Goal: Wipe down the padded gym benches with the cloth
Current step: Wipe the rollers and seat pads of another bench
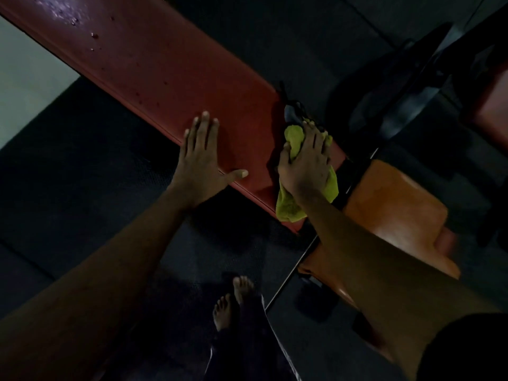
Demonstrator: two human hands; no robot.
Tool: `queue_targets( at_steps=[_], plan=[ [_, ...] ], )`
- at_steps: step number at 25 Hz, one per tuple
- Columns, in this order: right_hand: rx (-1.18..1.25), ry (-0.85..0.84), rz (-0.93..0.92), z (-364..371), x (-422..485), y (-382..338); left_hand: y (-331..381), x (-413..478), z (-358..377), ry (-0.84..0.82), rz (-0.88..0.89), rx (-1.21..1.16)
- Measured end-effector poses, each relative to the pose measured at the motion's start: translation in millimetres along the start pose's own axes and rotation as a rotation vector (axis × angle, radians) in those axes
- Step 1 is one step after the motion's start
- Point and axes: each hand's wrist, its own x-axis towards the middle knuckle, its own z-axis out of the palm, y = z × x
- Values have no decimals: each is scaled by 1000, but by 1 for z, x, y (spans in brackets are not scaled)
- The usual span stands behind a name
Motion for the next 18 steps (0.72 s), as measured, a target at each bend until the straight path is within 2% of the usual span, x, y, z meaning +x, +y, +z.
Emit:
queue_targets(
  at_steps=[3, 6, 8, 10, 13, 15, 16, 18],
  plan=[
    [31, 6, 44, -4, 13, -2, -11, 18, 3, -150, 4, 58],
    [32, 43, 128, -3, 11, -16, -11, 25, 4, -214, -29, 54],
    [20, 48, 122, -2, 1, -23, -10, 25, 4, -254, -49, 47],
    [-23, 39, 31, -1, -11, -27, -8, 25, 4, -270, -51, 33],
    [-62, -54, -222, -6, -23, -13, -5, 24, 1, -276, -54, 24],
    [-69, -89, -281, -15, -8, 12, -2, 25, -2, -295, -57, 16],
    [-53, -72, -232, -16, -1, 22, -2, 25, -3, -299, -56, 8],
    [79, 24, -6, -17, 14, 34, -4, 25, -3, -305, -41, -2]
  ],
)
